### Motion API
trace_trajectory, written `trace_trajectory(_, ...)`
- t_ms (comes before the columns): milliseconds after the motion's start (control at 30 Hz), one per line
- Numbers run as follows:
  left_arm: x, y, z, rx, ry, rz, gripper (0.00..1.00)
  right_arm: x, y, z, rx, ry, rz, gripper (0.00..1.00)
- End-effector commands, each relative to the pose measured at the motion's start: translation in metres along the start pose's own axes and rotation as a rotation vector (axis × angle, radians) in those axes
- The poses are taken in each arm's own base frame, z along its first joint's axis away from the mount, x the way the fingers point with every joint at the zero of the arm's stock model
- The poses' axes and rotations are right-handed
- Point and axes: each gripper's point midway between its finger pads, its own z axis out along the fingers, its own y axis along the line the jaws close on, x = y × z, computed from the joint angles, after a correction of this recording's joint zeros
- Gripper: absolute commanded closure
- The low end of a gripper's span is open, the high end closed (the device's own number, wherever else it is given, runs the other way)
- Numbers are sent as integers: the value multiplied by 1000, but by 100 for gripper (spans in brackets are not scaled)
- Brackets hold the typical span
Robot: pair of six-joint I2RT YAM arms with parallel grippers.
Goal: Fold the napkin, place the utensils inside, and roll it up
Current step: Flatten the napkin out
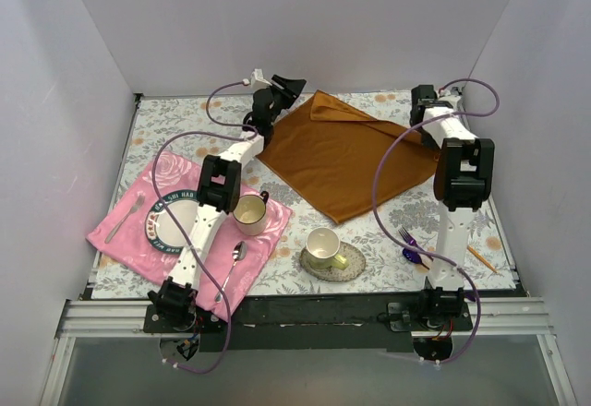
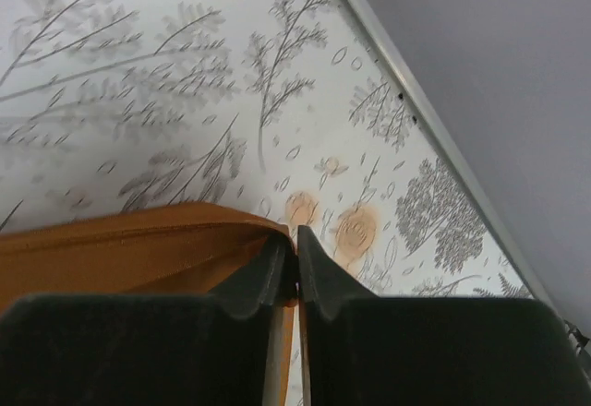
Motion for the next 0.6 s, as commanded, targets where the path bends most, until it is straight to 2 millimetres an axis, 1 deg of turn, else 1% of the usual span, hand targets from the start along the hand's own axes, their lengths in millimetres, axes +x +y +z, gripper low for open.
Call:
trace_trajectory(0,-37,-42,5,-2,-22,54,28,-42,-33,33,41,20,39,75)
trace_trajectory(33,-38,-52,5,3,-6,75,20,-51,-32,33,18,17,-40,67)
trace_trajectory(67,-36,-55,2,-15,32,90,17,-45,-22,42,2,43,-104,52)
trace_trajectory(100,-46,-77,-1,1,36,108,16,-46,-22,41,-9,62,-136,41)
trace_trajectory(133,-49,-84,-4,-5,42,150,13,-58,-28,28,-15,64,-139,32)
trace_trajectory(167,-49,-83,-7,-36,59,161,12,-61,-26,20,-63,65,-141,27)
trace_trajectory(200,-53,-86,-11,-48,70,171,12,-55,-19,14,-121,80,-157,21)
trace_trajectory(233,-65,-108,-15,-36,67,176,12,-33,-22,9,-141,157,-194,20)
trace_trajectory(267,-63,-105,-21,-90,95,163,12,-19,-22,9,-123,209,-145,16)
trace_trajectory(300,-62,-111,-25,-100,120,155,12,-9,-23,4,-124,245,-145,15)
trace_trajectory(333,-63,-122,-35,-108,142,143,14,0,-24,-4,-127,273,-150,14)
trace_trajectory(367,-56,-124,-43,-136,175,124,22,15,-29,-10,-122,274,-166,14)
trace_trajectory(400,-42,-122,-53,-173,222,122,27,17,-20,-20,-148,236,-179,14)
trace_trajectory(433,-29,-113,-65,-217,261,130,30,23,-17,-25,-169,214,-196,14)
trace_trajectory(467,-28,-123,-77,-247,277,144,36,21,-16,-34,-197,150,-181,14)
trace_trajectory(500,-17,-129,-85,-267,300,144,39,24,-6,-46,-227,116,-219,14)
trace_trajectory(533,-12,-129,-92,-292,318,141,41,26,1,-54,-277,103,-226,14)
trace_trajectory(567,-3,-128,-106,-321,351,141,42,23,6,-65,-318,79,-221,15)
